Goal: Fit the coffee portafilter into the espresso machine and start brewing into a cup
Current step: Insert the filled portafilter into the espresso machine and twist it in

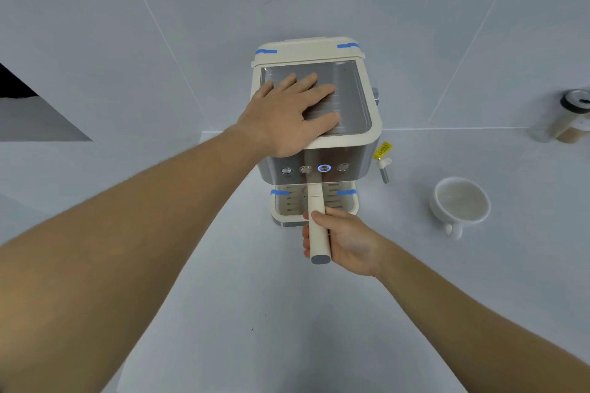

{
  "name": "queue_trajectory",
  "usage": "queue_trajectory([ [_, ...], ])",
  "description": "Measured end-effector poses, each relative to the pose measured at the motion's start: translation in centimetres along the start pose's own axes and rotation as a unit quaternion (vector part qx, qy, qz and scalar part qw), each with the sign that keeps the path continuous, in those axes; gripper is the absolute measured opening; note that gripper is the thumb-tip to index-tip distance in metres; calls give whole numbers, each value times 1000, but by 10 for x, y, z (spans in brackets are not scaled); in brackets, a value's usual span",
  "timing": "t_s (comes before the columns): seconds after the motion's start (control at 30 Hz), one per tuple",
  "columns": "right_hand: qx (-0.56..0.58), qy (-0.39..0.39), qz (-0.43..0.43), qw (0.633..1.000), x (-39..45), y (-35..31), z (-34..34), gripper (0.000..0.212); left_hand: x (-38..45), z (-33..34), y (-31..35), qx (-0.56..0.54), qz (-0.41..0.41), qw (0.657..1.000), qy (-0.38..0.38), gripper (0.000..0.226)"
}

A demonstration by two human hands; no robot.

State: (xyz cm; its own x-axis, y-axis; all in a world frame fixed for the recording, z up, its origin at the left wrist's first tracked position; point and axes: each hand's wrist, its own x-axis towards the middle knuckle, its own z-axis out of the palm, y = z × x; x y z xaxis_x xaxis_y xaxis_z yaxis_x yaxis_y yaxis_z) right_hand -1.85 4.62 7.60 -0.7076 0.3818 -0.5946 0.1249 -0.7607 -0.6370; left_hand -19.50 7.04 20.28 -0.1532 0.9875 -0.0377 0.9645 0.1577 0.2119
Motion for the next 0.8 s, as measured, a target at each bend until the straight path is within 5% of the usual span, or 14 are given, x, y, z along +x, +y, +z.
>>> queue_trajectory([
  [0.23,-10,23,9,1000,-16,-3,-1,16,4,3,-3,-28,5,999,24,71],
  [0.4,-56,37,0,998,-38,-8,-10,29,-8,0,4,-67,18,994,81,31],
  [0.5,-39,63,-24,997,-53,-17,-22,31,-18,-2,11,-146,11,985,88,26],
  [0.8,-7,119,-113,986,-110,-50,-75,29,-83,-1,84,-518,-78,844,116,14],
])
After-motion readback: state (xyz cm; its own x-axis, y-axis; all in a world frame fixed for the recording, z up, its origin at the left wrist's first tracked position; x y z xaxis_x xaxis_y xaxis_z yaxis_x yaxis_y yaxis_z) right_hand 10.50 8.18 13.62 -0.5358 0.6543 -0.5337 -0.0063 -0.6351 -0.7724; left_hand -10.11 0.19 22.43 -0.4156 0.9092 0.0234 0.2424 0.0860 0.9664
